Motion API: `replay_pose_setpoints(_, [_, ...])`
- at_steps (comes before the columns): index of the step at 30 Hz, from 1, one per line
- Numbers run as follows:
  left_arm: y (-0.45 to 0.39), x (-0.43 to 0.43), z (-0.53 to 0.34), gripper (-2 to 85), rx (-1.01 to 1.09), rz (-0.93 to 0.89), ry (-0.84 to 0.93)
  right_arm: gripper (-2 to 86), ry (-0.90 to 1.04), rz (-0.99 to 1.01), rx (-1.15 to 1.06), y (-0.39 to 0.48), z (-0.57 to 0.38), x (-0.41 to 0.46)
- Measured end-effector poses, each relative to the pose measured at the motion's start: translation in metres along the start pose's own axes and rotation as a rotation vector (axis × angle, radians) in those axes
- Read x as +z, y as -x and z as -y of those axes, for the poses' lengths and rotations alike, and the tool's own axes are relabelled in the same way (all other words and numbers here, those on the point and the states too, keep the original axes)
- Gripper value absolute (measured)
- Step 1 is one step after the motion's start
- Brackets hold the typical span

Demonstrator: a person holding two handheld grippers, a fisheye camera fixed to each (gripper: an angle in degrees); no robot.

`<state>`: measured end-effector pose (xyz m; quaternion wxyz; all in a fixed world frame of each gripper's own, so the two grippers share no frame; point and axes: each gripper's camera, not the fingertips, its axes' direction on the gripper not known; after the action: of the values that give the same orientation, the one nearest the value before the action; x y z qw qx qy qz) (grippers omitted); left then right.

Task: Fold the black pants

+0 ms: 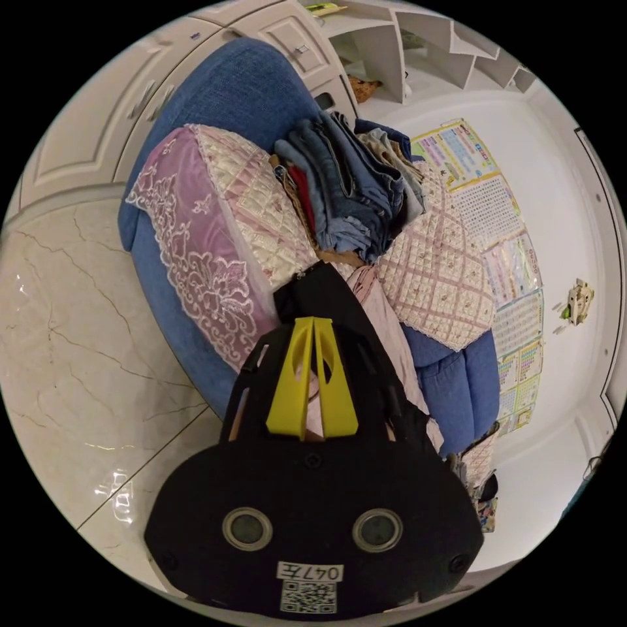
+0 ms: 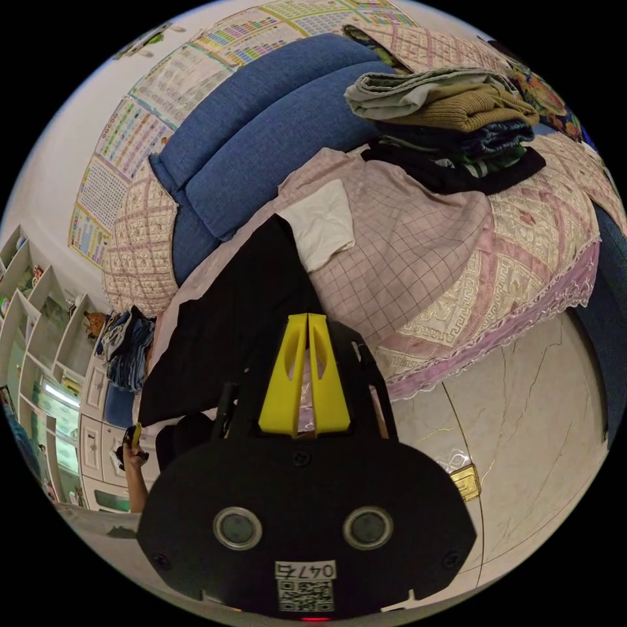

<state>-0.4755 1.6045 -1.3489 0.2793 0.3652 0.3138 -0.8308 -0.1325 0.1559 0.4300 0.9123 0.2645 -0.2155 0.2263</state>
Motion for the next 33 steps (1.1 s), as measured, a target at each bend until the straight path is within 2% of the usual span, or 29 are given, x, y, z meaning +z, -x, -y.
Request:
replay_pose_setpoints(2, [-0.001, 0.008, 0.005, -0.2, -0.011, 0.011, 0.066, -0.7, -0.003, 0.003, 0.002, 0.001, 0.004, -0.001])
replay_pose_setpoints(10, [0.009, 0.017, 0.017, 5.0, -0.077, -0.039, 0.057, -0.5, -0.007, 0.009, 0.003, 0.003, 0.022, -0.007])
replay_pose_setpoints(17, [0.020, 0.022, 0.026, 0.0, -0.079, -0.069, 0.027, -0.5, -0.008, 0.011, 0.006, 0.006, 0.045, -0.012])
replay_pose_setpoints(22, [0.034, 0.019, 0.025, -0.4, -0.089, -0.052, 0.018, -0.6, -0.007, 0.013, 0.007, 0.007, 0.066, -0.017])
replay_pose_setpoints(24, [0.040, 0.026, 0.024, 0.4, -0.090, -0.051, 0.041, -0.6, -0.007, 0.013, 0.006, 0.008, 0.075, -0.019])
replay_pose_setpoints(28, [0.060, 0.047, 0.020, 7.5, -0.142, -0.061, 0.069, -0.6, -0.011, 0.015, 0.006, 0.010, 0.097, -0.026])
replay_pose_setpoints(33, [0.079, 0.069, 0.012, 8.1, -0.148, -0.048, 0.071, -0.6, -0.014, 0.022, 0.009, 0.012, 0.126, -0.035])
